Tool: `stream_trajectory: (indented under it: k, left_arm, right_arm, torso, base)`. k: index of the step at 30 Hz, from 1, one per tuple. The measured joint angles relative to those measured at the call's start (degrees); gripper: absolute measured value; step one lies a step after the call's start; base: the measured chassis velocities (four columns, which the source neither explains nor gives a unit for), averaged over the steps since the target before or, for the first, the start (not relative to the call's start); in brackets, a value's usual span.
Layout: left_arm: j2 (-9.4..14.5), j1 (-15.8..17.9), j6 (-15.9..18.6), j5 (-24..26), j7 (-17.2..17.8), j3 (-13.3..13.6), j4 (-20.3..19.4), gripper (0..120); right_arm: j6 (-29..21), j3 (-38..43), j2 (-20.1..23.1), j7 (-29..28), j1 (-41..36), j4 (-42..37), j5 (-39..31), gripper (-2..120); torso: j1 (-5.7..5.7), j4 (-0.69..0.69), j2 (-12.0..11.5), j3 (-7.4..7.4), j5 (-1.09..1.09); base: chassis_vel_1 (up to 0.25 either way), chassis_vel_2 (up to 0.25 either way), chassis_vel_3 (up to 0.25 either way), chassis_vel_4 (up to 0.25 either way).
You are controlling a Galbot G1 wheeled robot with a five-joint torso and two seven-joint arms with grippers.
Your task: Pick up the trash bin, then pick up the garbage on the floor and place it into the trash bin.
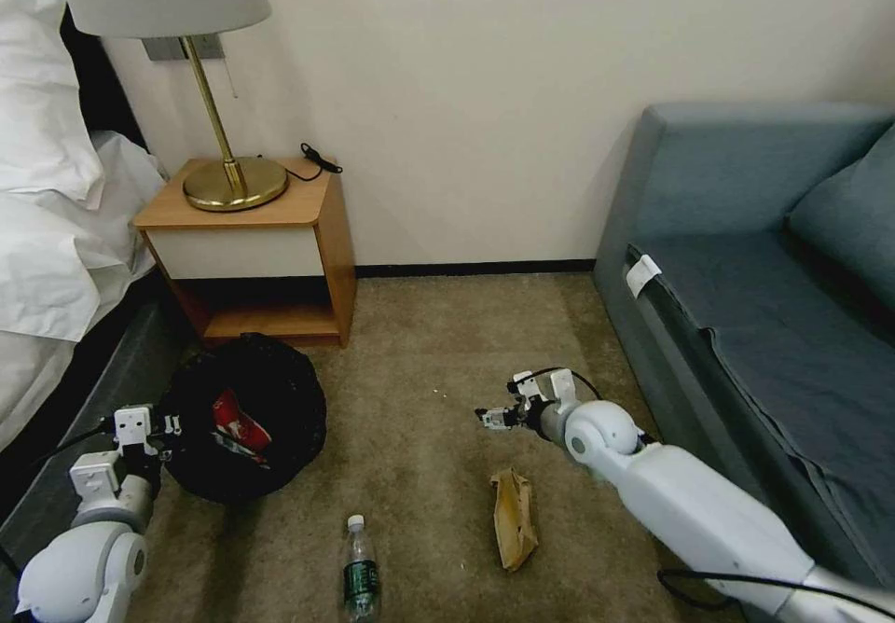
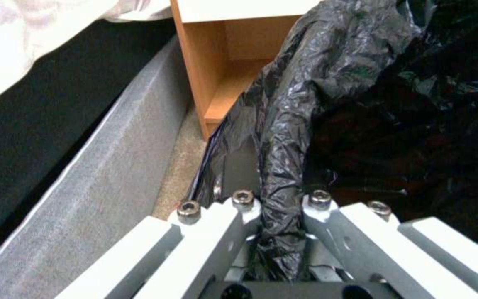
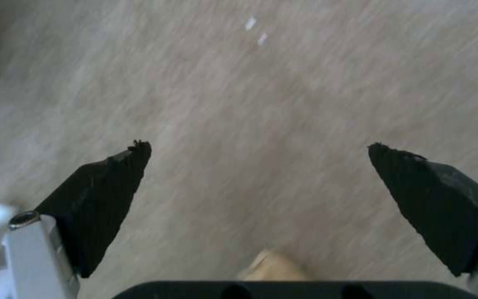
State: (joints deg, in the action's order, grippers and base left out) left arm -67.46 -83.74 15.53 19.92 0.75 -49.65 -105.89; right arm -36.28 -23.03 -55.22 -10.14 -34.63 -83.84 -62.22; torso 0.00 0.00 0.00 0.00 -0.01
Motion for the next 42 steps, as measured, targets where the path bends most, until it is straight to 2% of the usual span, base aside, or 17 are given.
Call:
stream_trajectory:
  k: [1, 3, 4, 5, 6, 8, 11, 18, 31, 37, 42]
  left_arm:
    - [0.0, 0.0, 0.0, 0.0, 0.0, 0.0, 0.0, 1]
    - [0.74, 0.05, 0.52, 0.49, 0.12, -0.21, -0.39, 1]
    - [0.74, 0.05, 0.52, 0.49, 0.12, -0.21, -0.39, 1]
    - [1.18, 0.06, 0.8, 0.7, 0.26, -0.28, -0.54, 1]
    - [1.18, 0.06, 0.8, 0.7, 0.26, -0.28, -0.54, 1]
    - [1.72, 0.04, 1.05, 0.8, 0.34, -0.13, -0.42, 1]
    - [1.83, 0.05, 1.08, 0.75, 0.46, 0.31, -0.13, 1]
    - [1.62, 0.45, 1.0, 1.22, 0.52, 0.37, 0.38, 1]
    - [3.9, 2.19, 0.77, 3.94, 0.9, -0.07, 4.3, 1]
    - [4.77, 3.04, 1.45, 4.73, 1.2, -0.38, 5.4, 1]
    - [4.98, 3.23, 1.85, 4.86, 1.3, -0.41, 5.43, 1]
  right_arm:
    - [0.0, 0.0, 0.0, 0.0, 0.0, 0.0, 0.0, 100]
    - [-2.43, -2.4, -0.2, -2.7, 1.34, -0.06, -6.43, 100]
    - [-2.43, -2.4, -0.2, -2.7, 1.34, -0.06, -6.43, 100]
    - [-4.57, -3.4, -0.7, -5.19, 2.0, 0.19, -10.41, 100]
    - [-4.57, -3.4, -0.7, -5.19, 2.0, 0.19, -10.41, 100]
    - [-6.15, -5.81, -1.38, -9.14, 3.41, 1.15, -15.99, 100]
    - [-6.35, -7.04, -1.56, -10.88, 4.08, 1.59, -18.21, 100]
    - [-6.32, -6.16, -1.18, -12.77, 2.11, 1.36, -17.87, 100]
    - [-6.03, -2.17, 1.63, -17.63, -2.09, -2.36, -18.0, 100]
    - [-5.97, -0.9, 3.47, -17.61, -4.37, -3.45, -17.08, 100]
    - [-5.94, -0.6, 3.23, -16.46, -5.54, -2.19, -15.01, 100]
  torso:
    - [0.0, 0.0, 0.0, 0.0, 0.0]
    - [0.0, 0.0, 0.0, 0.0, 0.01]
    - [0.0, 0.0, 0.0, 0.0, 0.01]
    - [0.0, 0.0, 0.0, 0.0, 0.02]
    - [0.0, 0.0, 0.0, 0.0, 0.02]
    - [0.0, 0.0, 0.0, 0.0, 0.01]
    - [0.0, 0.01, 0.0, 0.0, -0.01]
    - [0.0, 0.0, 0.0, 0.0, 0.01]
    - [0.0, 0.01, 0.0, 0.0, 0.01]
    - [0.0, -0.01, 0.0, 0.0, 0.0]
    - [0.0, 0.0, 0.0, 0.0, 0.0]
  base:
    - [0.0, 0.0, 0.0, 0.0]
    - [0.0, 0.0, 0.0, 0.0]
    - [0.0, 0.0, 0.0, 0.0]
    - [0.0, 0.0, 0.0, 0.0]
    - [0.0, 0.0, 0.0, 0.0]
    - [0.0, 0.0, 0.0, 0.0]
    - [0.0, 0.0, 0.0, 0.0]
    - [0.0, 0.0, 0.0, 0.0]
    - [0.0, 0.0, 0.0, 0.0]
    - [0.0, 0.0, 0.0, 0.0]
    - [0.0, 0.0, 0.0, 0.0]
